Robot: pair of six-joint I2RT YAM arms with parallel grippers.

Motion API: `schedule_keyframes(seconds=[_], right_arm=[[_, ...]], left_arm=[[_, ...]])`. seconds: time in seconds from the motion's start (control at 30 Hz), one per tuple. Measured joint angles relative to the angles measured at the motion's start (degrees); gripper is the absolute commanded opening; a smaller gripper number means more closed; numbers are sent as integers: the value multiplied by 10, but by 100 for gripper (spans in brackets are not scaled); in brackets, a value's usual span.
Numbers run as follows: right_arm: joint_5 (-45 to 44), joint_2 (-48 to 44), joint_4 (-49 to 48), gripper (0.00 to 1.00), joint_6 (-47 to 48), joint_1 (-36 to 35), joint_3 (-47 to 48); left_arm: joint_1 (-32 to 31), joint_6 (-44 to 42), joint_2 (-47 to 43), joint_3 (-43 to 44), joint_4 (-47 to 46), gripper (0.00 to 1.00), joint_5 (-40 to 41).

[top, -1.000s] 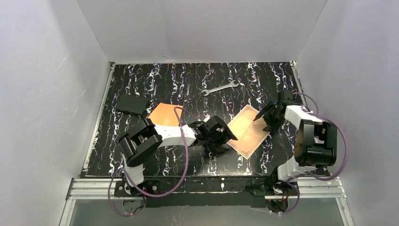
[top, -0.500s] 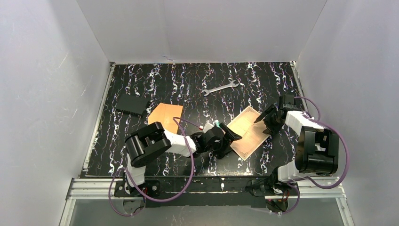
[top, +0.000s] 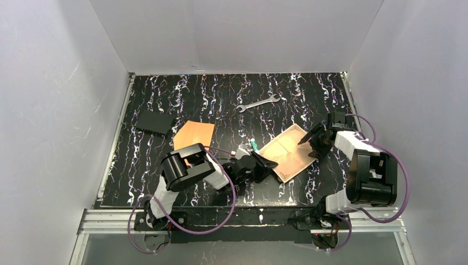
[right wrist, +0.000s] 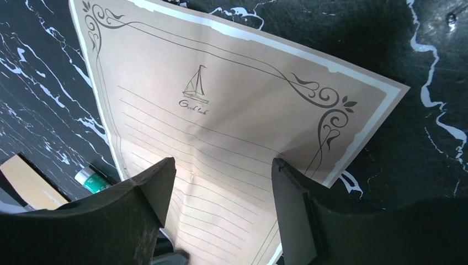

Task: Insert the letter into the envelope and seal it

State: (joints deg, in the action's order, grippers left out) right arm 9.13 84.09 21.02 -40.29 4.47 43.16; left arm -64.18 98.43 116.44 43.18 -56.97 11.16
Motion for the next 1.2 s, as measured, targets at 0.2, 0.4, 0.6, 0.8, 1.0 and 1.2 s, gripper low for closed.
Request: schedule_keyframes(seconds=[0.2,0.4,0.6,0.8,1.0,1.2], right_arm=[[-11,-5,19,73,3,0,2],[-38,-14,71,73,16,-1,8],[-39,-44,110,76,33,-1,42],[68,-116,80,82,61,-3,99],[182,-148,19,86,90,-25,175],[241,-150,-27,86,90,-43,217]], left_arm=[[1,-13,-14,-1,41,6,2],[1,-62,-69,35,139,0,-6],[1,-93,-102,48,186,0,-24],[28,-198,-155,95,301,0,-106],[79,-375,-218,299,549,0,-195],[88,-542,-277,427,725,0,-241]])
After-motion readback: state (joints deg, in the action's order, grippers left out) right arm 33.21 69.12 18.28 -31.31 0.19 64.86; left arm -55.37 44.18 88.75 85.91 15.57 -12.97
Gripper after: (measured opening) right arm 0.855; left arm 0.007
